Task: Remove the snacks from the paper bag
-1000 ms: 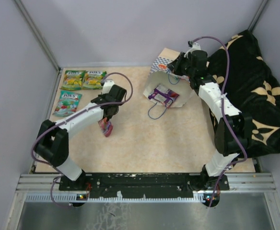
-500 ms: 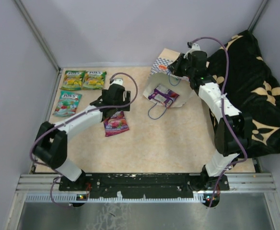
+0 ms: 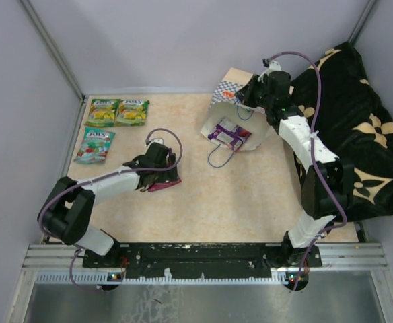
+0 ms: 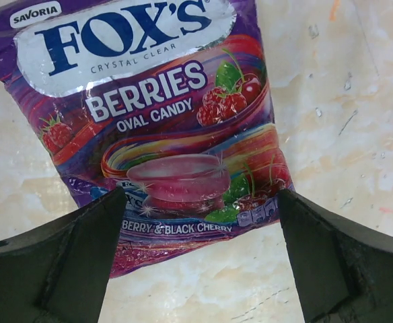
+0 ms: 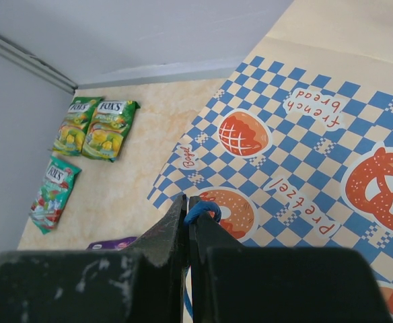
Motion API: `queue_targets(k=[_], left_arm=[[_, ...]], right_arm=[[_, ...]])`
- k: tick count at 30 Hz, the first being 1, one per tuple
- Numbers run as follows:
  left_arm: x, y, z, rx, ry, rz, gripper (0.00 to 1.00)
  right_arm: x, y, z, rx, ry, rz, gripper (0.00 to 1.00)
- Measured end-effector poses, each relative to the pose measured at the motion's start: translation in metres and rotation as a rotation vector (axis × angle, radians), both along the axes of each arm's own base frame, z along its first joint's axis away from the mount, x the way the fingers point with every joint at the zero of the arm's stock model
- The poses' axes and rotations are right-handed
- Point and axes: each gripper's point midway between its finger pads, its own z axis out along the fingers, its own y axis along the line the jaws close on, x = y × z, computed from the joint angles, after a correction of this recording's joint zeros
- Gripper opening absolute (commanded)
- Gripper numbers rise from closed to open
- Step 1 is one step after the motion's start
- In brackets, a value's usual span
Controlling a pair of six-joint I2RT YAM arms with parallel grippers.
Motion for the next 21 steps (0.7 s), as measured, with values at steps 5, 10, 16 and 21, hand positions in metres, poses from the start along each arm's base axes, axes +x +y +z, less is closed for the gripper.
queue_targets(k=[5,10,16,21], left_arm=[[0.017,-0.009,-0.002,-0.023,-0.026,0.018,1.0],[0.056,-0.022,0.001,-0.037,-0.071,0.027,1.0],[0.122,-0.04,0.004,-0.029,-0.127,0.011,1.0],[0.181,-0.039,0.008,-0.076,-0.171,-0.016,0.98]], right_arm=[[-0.001,0.0,-0.004,-0.001,0.005,0.0,0.0],[-0.002,0.0,-0.009,-0.004,0.017,0.001,0.0],[-0.002,0.0,-0.009,-0.003,0.015,0.003,0.0],[-0.002,-0.001,-0.007,-0.001,0.013,0.002,0.0]])
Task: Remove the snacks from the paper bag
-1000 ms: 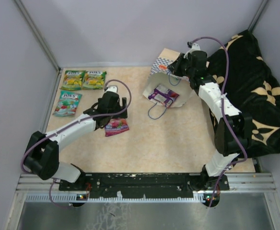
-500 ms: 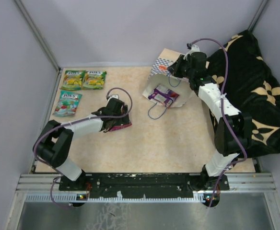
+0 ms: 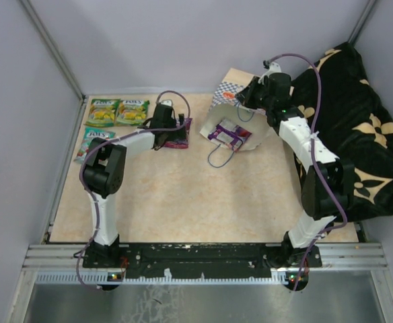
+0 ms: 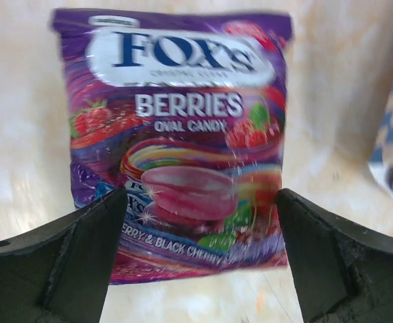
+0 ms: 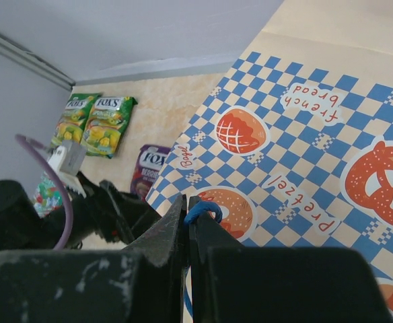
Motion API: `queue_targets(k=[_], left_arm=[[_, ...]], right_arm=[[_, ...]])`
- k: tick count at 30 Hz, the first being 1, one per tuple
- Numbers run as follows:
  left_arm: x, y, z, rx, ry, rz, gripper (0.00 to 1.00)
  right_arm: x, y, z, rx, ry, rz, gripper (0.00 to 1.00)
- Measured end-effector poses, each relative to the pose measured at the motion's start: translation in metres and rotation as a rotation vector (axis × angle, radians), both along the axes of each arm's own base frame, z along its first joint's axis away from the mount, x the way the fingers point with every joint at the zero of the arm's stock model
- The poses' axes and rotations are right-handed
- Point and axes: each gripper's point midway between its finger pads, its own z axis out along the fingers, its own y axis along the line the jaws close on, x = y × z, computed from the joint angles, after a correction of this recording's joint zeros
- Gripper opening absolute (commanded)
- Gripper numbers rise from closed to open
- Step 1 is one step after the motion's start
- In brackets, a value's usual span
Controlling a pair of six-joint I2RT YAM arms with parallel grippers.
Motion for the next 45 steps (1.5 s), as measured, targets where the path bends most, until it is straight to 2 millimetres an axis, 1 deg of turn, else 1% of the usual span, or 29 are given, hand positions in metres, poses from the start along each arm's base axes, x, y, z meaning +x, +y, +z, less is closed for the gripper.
queue_targets(k=[3,7,11,17,22,30,34,37,39,40,42,43,44,45], left_arm=[[0.034,0.008,0.003,-0.003,-0.024,-0.019,0.98],[0.07,0.015,0.002,0.048,-0.051,-0.064,0.99],[0.096,0.022,-0.001,0.105,-0.064,-0.081,0.99],[0.113,0.028,-0.001,0.124,-0.061,-0.066,0.99],[0.126,0.039,0.0,0.11,-0.062,0.017,1.0],[0.132,0.059,0.002,0.059,-0.06,0.184,1.0],[0.134,0.06,0.003,0.039,-0.062,0.202,1.0],[0.128,0.055,0.009,0.028,-0.056,0.183,1.0],[0.109,0.052,0.016,0.024,-0.031,0.161,1.0],[0.096,0.049,0.021,0.016,-0.027,0.149,1.0],[0.056,0.037,0.044,-0.025,-0.034,0.102,1.0],[0.04,0.026,0.057,-0.058,-0.053,0.072,1.0],[0.019,0.01,0.075,-0.105,-0.087,0.028,1.0],[-0.002,-0.011,0.096,-0.166,-0.14,-0.029,1.0]], right_arm=[[0.0,-0.002,0.003,0.002,-0.006,-0.003,0.0],[-0.001,-0.001,0.004,0.007,-0.006,0.004,0.0],[-0.002,0.0,0.005,0.009,-0.007,0.01,0.0],[-0.004,0.0,0.006,0.01,-0.008,0.012,0.0],[-0.005,0.0,0.008,0.011,-0.013,0.013,0.0],[-0.005,0.001,0.008,0.012,-0.013,0.016,0.0],[-0.006,0.0,0.01,0.013,-0.016,0.016,0.0],[-0.006,0.0,0.011,0.014,-0.018,0.015,0.0],[-0.006,0.0,0.011,0.014,-0.017,0.014,0.0],[-0.006,0.0,0.011,0.018,-0.016,0.013,0.0],[-0.005,0.001,0.013,0.024,-0.02,0.012,0.0],[-0.005,0.001,0.014,0.028,-0.021,0.01,0.0],[-0.004,0.001,0.014,0.032,-0.023,0.01,0.0],[-0.004,0.001,0.015,0.036,-0.027,0.01,0.0]])
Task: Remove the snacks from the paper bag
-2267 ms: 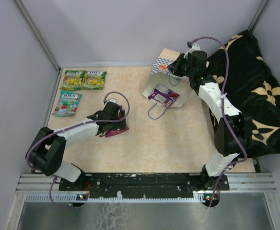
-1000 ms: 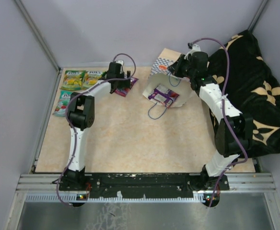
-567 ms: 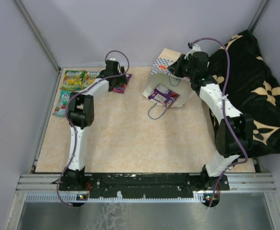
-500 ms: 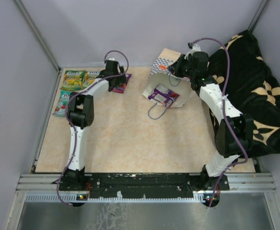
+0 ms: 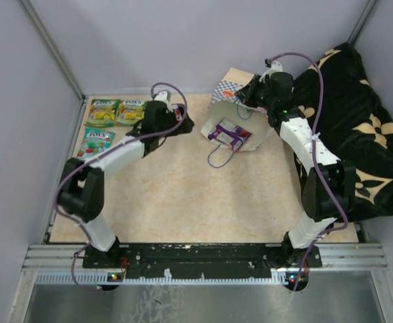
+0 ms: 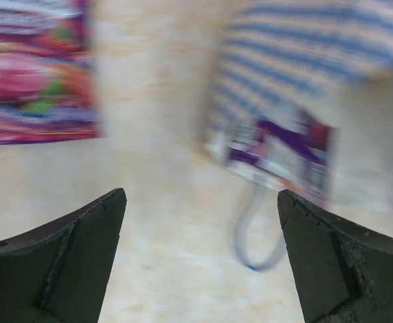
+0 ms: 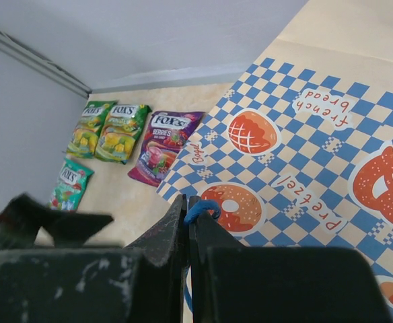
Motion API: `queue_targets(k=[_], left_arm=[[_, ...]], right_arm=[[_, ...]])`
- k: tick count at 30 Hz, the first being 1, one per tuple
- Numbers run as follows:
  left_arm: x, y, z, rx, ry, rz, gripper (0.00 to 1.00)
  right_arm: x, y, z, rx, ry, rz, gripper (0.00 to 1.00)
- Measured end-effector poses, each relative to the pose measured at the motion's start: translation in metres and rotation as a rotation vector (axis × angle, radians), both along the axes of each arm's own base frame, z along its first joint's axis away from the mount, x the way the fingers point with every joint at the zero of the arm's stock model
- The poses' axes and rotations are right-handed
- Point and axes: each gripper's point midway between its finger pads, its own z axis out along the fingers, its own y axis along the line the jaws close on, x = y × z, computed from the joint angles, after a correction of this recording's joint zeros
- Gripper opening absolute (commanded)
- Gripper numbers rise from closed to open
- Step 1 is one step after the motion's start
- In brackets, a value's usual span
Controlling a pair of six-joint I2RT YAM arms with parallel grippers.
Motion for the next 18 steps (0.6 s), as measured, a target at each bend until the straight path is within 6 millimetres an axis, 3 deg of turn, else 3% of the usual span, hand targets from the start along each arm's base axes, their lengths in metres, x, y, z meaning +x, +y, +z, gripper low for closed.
queue_targets(k=[4,7,10,14,18], left_arm=[[-0.071,-0.087,0.065,-0.217,-0.195,-0.251,1.0],[-0.095,-0.135,0.074,-0.312,-0.238,-0.373,1.0],[-0.097,-0.164,0.044,-0.38,-0.193,-0.411,1.0],[-0.089,-0.177,-0.014,-0.392,-0.078,-0.379,0.99],[-0.076,-0.182,-0.044,-0.39,-0.03,-0.336,0.99]], right_arm=[[0.004,0.001,-0.005,0.007,0.006,-0.002,0.0],[0.005,0.002,-0.009,0.012,0.018,0.0,0.0],[0.005,0.002,-0.008,0.017,0.016,-0.001,0.0],[0.004,0.002,-0.008,0.015,0.018,-0.002,0.0],[0.002,0.0,-0.002,0.011,0.009,-0.007,0.0]])
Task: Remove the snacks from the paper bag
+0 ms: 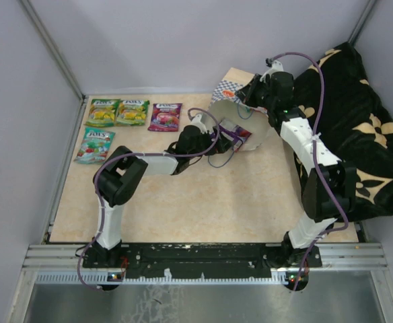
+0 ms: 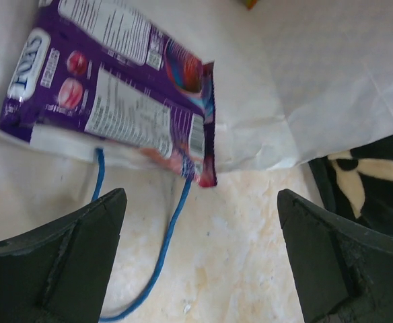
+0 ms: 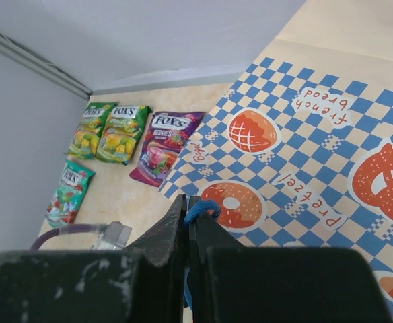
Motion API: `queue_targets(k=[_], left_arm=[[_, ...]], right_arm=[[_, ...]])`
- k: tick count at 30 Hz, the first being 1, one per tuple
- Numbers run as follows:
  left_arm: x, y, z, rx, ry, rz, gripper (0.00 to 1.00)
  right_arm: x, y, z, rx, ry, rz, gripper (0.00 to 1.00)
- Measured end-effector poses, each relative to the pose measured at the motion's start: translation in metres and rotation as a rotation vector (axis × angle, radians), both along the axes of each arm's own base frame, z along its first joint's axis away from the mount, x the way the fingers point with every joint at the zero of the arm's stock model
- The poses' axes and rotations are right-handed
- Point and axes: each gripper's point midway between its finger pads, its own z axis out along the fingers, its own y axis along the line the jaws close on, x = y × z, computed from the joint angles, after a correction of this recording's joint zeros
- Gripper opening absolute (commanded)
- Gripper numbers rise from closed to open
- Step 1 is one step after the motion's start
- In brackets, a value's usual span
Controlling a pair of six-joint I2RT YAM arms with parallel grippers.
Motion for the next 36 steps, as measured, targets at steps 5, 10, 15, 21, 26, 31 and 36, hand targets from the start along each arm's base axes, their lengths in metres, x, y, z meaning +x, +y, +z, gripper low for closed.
queue_targets(k=[5,10,15,21,26,31,36], left_arm=[[0.019,-0.013,0.02,-0.058,-0.041,0.026,0.87],[0.036,-0.026,0.046,-0.1,-0.092,0.03,0.85],[0.037,-0.026,0.041,-0.074,-0.071,0.029,0.85],[0.03,-0.016,0.009,0.009,0.013,0.051,0.8],[0.028,-0.01,-0.005,0.055,0.056,0.068,0.71],[0.046,-0.025,0.001,0.05,0.043,0.069,0.64],[0.053,-0.03,-0.01,0.077,0.057,0.065,0.69]], right_arm=[[-0.004,-0.001,0.012,0.002,-0.024,-0.001,0.0],[-0.005,-0.002,0.01,-0.001,-0.019,-0.002,0.0],[-0.004,-0.003,0.008,-0.012,-0.017,-0.006,0.0],[-0.005,-0.003,0.007,-0.013,-0.015,-0.008,0.0],[-0.005,-0.003,0.007,-0.012,-0.016,-0.007,0.0],[-0.005,-0.003,0.007,-0.012,-0.015,-0.008,0.0],[-0.005,-0.003,0.007,-0.013,-0.016,-0.008,0.0]])
